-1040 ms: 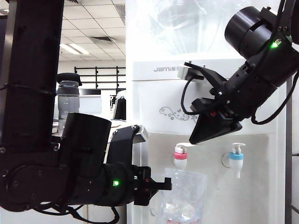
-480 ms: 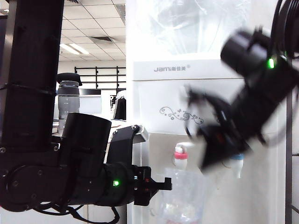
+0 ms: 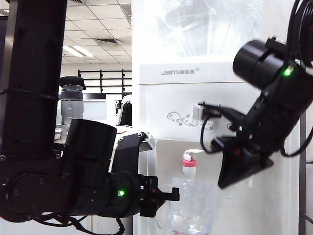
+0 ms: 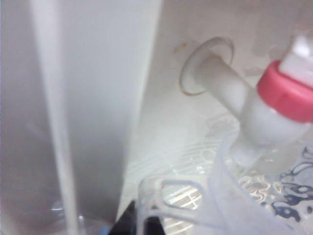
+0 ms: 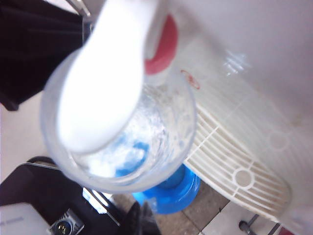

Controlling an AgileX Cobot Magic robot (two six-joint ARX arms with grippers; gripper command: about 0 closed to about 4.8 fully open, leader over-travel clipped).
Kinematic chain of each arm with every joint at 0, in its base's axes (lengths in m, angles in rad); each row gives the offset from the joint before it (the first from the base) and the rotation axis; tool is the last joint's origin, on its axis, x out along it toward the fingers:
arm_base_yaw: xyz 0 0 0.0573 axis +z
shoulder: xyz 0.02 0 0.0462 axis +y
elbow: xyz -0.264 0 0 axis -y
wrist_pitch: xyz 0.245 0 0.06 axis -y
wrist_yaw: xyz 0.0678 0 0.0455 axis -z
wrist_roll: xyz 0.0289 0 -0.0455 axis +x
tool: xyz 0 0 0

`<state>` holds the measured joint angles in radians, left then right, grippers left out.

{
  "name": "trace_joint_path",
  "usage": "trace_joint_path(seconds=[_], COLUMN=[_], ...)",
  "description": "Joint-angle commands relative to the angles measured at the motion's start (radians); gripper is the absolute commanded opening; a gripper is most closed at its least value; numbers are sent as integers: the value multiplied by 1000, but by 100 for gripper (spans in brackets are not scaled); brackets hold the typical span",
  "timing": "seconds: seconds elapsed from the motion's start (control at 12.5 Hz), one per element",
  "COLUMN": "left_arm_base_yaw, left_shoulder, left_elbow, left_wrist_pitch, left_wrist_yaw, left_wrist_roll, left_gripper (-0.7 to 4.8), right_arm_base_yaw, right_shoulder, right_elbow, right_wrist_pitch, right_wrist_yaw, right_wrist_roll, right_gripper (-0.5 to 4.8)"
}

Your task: Pick up the plastic mug from the left desk, go to the hot water outlet of the water dispenser, press the vertical switch to get some water, then put the mug back on the desk.

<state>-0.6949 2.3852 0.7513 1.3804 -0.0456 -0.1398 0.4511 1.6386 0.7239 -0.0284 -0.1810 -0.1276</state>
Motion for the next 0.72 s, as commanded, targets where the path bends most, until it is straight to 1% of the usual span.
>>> trace_joint_path(seconds=[0.08,0.32,0.72], left_arm_base_yaw=[10,10,10], left_shoulder=[-9,-9,-9], left_elbow=[6,6,6], left_wrist_pitch=[49,49,49], left_wrist_yaw=[-45,-45,-45], left_wrist_roll=[-10,-10,-10], left_gripper=[-5,-5,-5], right_arm_base_yaw=[-7,-7,-7], right_shoulder=[-102,-174,-161], right_elbow=[14,15,14], right_wrist_pitch=[109,101,108], right_wrist_yaw=[26,25,-20], right_wrist_roll=[23,51,76], right_gripper=[-6,-5,-5])
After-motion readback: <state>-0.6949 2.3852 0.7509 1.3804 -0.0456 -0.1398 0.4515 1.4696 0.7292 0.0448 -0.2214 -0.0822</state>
